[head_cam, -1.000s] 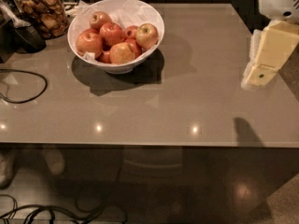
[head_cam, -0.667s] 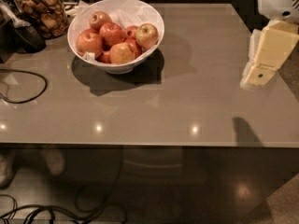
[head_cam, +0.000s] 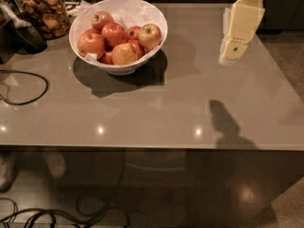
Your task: Pick apple from white bowl
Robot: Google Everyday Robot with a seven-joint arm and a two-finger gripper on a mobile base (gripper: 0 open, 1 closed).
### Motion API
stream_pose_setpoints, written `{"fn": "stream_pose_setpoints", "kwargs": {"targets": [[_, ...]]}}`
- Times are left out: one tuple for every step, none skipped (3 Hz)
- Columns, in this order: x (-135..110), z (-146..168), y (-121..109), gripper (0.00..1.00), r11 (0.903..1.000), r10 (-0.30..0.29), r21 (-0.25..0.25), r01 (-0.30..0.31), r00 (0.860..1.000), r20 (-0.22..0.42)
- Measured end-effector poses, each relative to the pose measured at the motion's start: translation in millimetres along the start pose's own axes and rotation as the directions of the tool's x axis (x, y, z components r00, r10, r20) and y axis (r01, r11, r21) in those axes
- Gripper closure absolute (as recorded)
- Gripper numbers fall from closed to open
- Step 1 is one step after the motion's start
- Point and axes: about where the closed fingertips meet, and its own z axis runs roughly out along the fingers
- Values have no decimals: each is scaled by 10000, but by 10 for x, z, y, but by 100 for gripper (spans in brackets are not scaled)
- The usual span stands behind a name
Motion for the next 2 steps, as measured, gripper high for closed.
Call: {"fn": "stream_pose_setpoints", "kwargs": {"targets": [[-37, -30, -29, 0, 9998, -23, 191, 20, 9999, 112], [-84, -31, -58, 0, 9990, 32, 452, -42, 9997, 226]]}}
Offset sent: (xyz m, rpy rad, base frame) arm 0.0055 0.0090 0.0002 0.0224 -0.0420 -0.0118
